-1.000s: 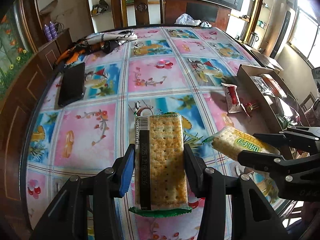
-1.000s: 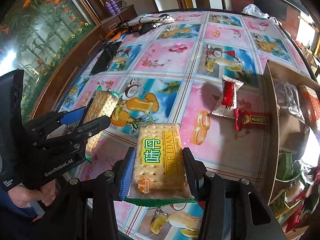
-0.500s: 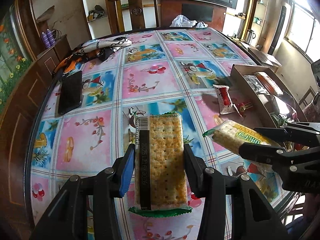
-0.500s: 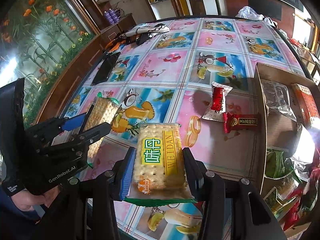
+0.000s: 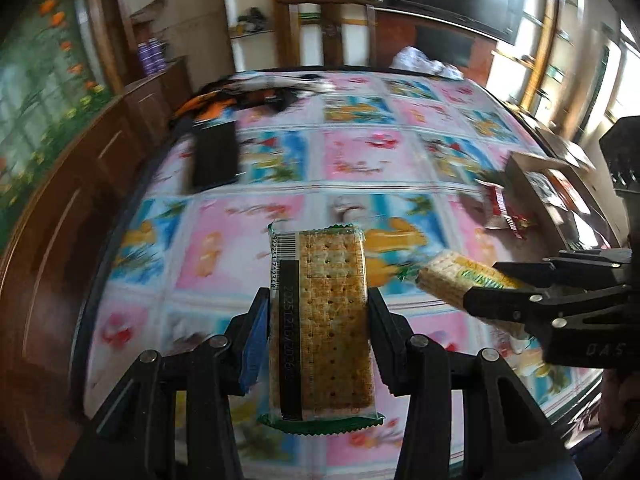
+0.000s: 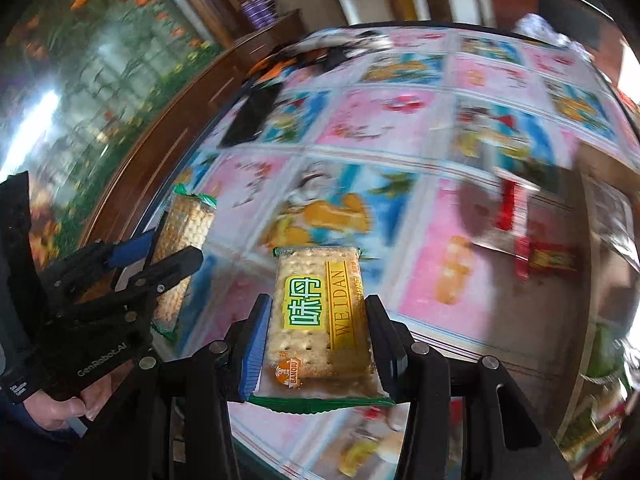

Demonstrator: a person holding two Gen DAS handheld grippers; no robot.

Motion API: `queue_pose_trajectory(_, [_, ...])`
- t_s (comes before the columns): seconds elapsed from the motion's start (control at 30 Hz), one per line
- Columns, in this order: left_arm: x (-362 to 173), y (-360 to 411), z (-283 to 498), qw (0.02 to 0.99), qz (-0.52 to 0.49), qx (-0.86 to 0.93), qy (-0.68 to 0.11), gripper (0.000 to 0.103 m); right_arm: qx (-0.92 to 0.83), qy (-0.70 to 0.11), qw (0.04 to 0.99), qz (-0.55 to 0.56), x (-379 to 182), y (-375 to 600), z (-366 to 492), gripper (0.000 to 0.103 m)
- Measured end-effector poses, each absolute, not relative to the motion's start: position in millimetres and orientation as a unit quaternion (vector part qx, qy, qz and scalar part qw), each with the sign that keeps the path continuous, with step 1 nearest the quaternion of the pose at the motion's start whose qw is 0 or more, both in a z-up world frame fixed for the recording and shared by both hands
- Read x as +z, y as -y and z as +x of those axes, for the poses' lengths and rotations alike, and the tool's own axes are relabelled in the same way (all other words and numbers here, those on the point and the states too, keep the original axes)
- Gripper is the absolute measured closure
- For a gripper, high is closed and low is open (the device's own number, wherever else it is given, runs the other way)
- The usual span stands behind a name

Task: Organize snacks
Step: 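Lift both cracker packs and swing them toward the cardboard box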

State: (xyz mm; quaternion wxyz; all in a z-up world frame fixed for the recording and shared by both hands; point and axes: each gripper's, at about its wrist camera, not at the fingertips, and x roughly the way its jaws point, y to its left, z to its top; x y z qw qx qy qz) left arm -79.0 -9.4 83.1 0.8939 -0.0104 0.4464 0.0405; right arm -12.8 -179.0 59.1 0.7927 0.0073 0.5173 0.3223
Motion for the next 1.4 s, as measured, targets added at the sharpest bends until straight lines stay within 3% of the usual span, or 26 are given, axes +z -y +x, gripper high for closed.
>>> queue_pose_trajectory(0.7, [81,-89,-169,0.882,-0.123,0.190,-0.414,0.058,0.437,-0.531,0.719,-0.104,52,51,-39,0.052])
queue_pose_trajectory(1.4, [102,-50,-133,0.903,-0.074,0.131,-0.402,0.058,0.382,-0.516,0.766,-0.044,79,114,-18,0.052])
